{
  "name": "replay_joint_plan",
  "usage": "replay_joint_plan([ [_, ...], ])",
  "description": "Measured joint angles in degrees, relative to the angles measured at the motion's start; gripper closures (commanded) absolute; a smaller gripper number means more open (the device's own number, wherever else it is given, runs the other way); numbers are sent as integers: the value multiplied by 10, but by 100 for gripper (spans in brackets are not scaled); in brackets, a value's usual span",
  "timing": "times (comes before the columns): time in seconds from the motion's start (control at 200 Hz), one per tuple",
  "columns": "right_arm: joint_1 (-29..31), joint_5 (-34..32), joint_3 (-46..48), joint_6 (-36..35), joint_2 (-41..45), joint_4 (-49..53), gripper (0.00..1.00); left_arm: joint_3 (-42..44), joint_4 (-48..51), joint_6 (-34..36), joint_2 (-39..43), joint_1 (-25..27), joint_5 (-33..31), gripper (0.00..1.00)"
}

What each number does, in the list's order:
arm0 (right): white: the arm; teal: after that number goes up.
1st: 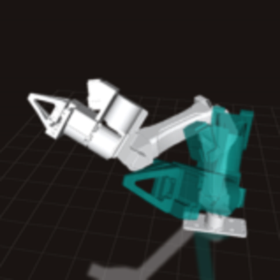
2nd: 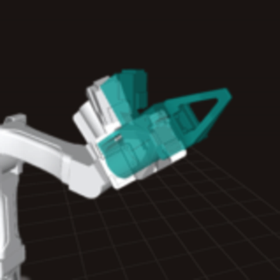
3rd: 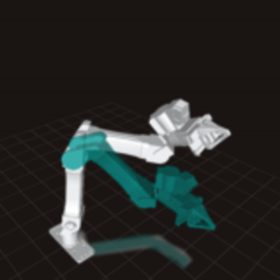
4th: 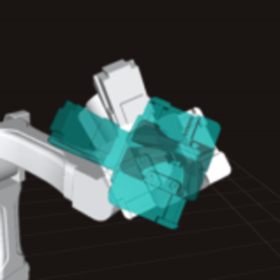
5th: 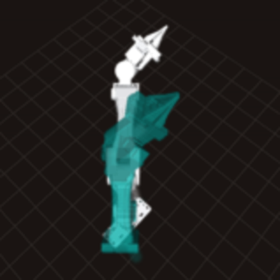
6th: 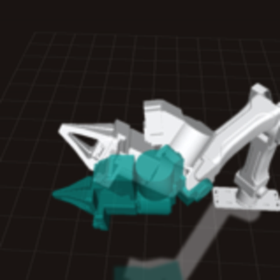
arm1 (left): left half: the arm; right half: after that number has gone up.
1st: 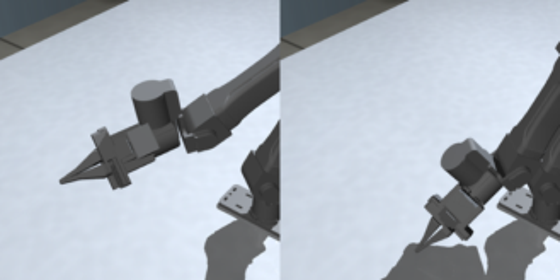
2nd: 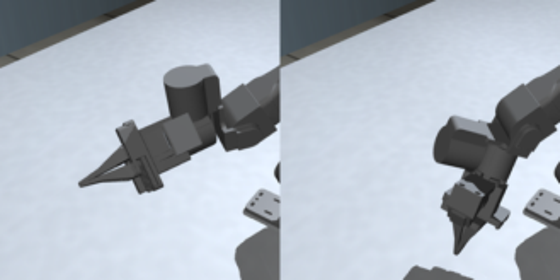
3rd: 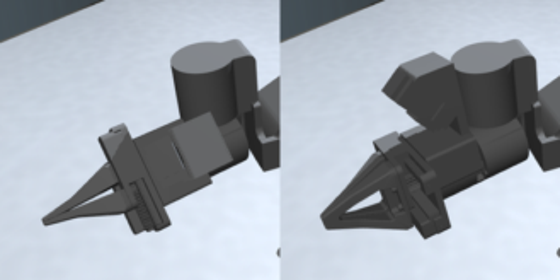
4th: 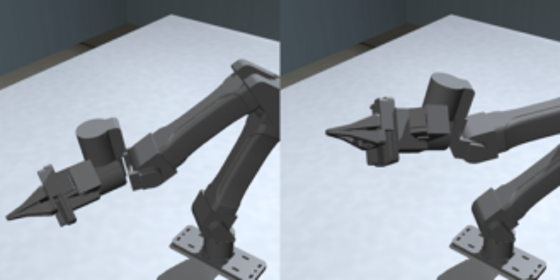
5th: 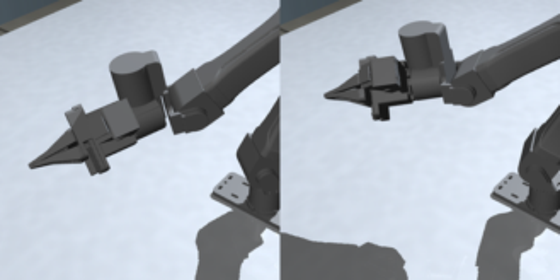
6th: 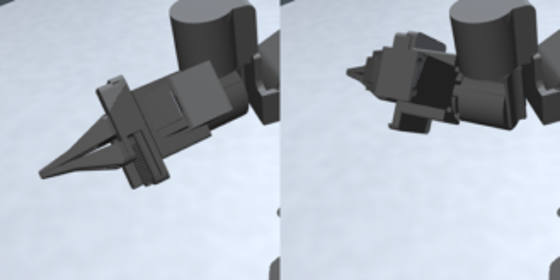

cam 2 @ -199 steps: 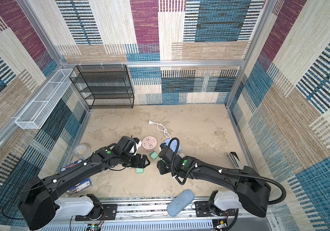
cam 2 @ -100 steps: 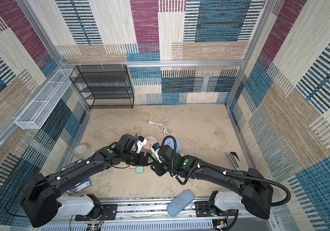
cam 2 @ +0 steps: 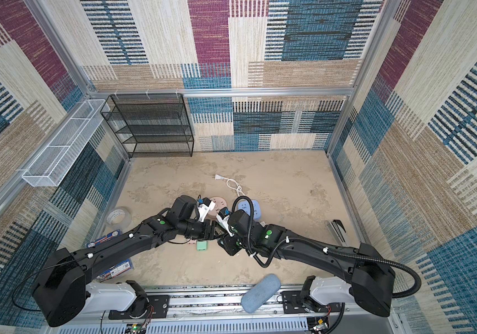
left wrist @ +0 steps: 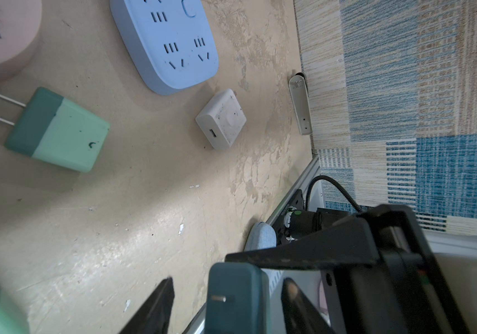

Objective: Insert the plug

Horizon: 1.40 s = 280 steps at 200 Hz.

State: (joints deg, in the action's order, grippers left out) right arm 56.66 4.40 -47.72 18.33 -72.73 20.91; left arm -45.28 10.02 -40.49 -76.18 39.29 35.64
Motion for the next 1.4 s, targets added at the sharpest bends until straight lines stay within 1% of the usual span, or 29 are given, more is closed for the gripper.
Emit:
replay_joint_plan([
  [0.025, 0, 0, -1, -2, 1, 0, 100, 4, -9, -7, 0, 0, 6, 49],
  [0.04, 0, -1, -1, -3, 1, 0, 100, 5, -13, -9, 0, 0, 7, 50],
  [0.18, 0, -5, -7, -12, 4, 4, 100, 21, -58, -36, 3, -1, 24, 54],
  [0.371, 0, -6, -15, -24, 5, 10, 100, 29, -76, -50, 12, -2, 33, 59],
  [0.386, 0, -6, -15, -25, 5, 11, 100, 29, -77, -52, 12, -2, 33, 60],
  [0.406, 1, -6, -17, -26, 5, 13, 100, 30, -78, -54, 13, -2, 33, 65],
  [0.426, 1, -6, -18, -26, 5, 14, 100, 31, -79, -55, 13, -2, 34, 66],
  [0.556, 1, -12, -25, -28, 3, 21, 100, 36, -87, -59, 14, -2, 32, 69],
  [0.676, 2, -14, -31, -30, -2, 31, 100, 40, -92, -60, 14, -2, 32, 75],
  [0.701, 2, -14, -32, -31, -3, 33, 100, 40, -93, -60, 14, -2, 32, 80],
  [0.721, 2, -14, -33, -32, -4, 34, 100, 40, -93, -60, 14, -2, 32, 89],
  [0.746, 2, -14, -34, -32, -5, 34, 100, 40, -94, -60, 14, -2, 32, 97],
  [0.756, 2, -14, -34, -32, -5, 34, 99, 41, -94, -60, 14, -2, 32, 100],
  [0.861, 2, -15, -38, -34, -13, 35, 89, 42, -96, -60, 13, -5, 32, 100],
  [0.926, 2, -16, -41, -34, -21, 34, 78, 44, -97, -59, 9, -10, 33, 100],
  [0.962, 1, -17, -44, -34, -27, 34, 68, 45, -100, -59, 7, -13, 35, 100],
  [0.972, 1, -17, -44, -34, -28, 34, 63, 46, -101, -59, 6, -14, 36, 100],
  [0.977, 1, -17, -45, -34, -29, 34, 63, 46, -101, -59, 6, -14, 36, 100],
  [0.997, 0, -17, -46, -34, -32, 34, 57, 47, -103, -59, 4, -17, 38, 100],
  [1.002, 0, -17, -46, -34, -33, 34, 54, 47, -103, -59, 4, -18, 38, 100],
  [1.012, 0, -18, -47, -34, -34, 33, 51, 48, -106, -59, 3, -20, 40, 100],
  [1.017, 0, -18, -47, -34, -34, 33, 51, 48, -106, -59, 3, -20, 40, 100],
  [1.037, -1, -19, -48, -33, -37, 30, 43, 51, -110, -60, 2, -24, 43, 100],
  [1.067, -1, -22, -48, -32, -40, 25, 37, 55, -118, -61, 1, -30, 49, 100],
  [1.082, -2, -24, -48, -30, -41, 22, 31, 58, -124, -64, 1, -34, 52, 100],
  [1.137, -7, -37, -48, -30, -41, 12, 21, 65, -132, -82, 0, -48, 61, 100],
  [1.207, -19, -47, -44, -27, -30, -4, 19, 73, -145, -97, 1, -71, 74, 100],
  [1.272, -35, -50, -30, -20, -1, -35, 19, 76, -157, -117, 1, -96, 87, 100],
  [1.402, -59, -53, 4, -16, 64, -129, 22, 78, -189, -172, 1, -145, 114, 100],
])
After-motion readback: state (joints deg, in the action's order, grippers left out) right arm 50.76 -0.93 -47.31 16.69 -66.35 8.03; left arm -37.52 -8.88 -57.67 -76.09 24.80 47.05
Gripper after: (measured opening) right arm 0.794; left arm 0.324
